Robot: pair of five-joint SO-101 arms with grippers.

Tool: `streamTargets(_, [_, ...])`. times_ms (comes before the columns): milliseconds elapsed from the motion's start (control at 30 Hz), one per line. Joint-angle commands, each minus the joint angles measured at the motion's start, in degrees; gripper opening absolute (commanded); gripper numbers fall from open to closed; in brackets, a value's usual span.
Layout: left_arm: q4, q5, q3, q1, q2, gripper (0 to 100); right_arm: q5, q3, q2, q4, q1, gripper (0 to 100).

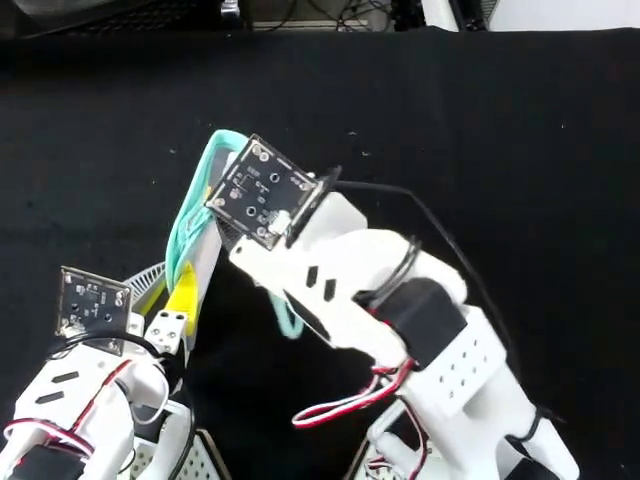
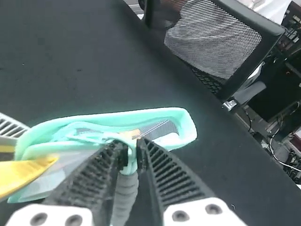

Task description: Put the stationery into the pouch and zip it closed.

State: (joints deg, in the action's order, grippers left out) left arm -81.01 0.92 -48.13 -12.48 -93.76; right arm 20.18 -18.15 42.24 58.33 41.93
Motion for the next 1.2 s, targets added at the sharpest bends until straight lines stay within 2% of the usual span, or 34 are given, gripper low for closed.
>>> streamTargets(0, [-0.62,0.26,0.13,-0.40,0.00,3,-0.53,-0.66,0.57,-5.19,-2.99,1.2])
streamTargets(233, [-0.62,0.26,0.13,-0.40,0.00,3,-0.53,-0.40,-5.05,-9.76,-12.40,1.2])
streamTargets(567, [-0.62,0.26,0.13,-0.40,0.00,3,-0.18,-0.31,-9.54,-16.88,-18.81,1.2])
streamTargets(800, [-0.70,0.26,0.13,-0.40,0.00,3,-0.26,2.42,-16.22,-23.38,-26.37,1.2])
streamTargets(967, [-0.70,0.26,0.13,-0.40,0.00,3,-0.53,8.66,-20.88,-21.27,-29.54,1.2])
streamTargets(1100, [-0.70,0.26,0.13,-0.40,0.00,3,-0.18,11.91,-20.00,-11.78,-26.37,1.8])
streamTargets(1167, [-0.62,0.26,0.13,-0.40,0.00,3,-0.09,13.67,-18.33,-4.40,-23.74,7.2])
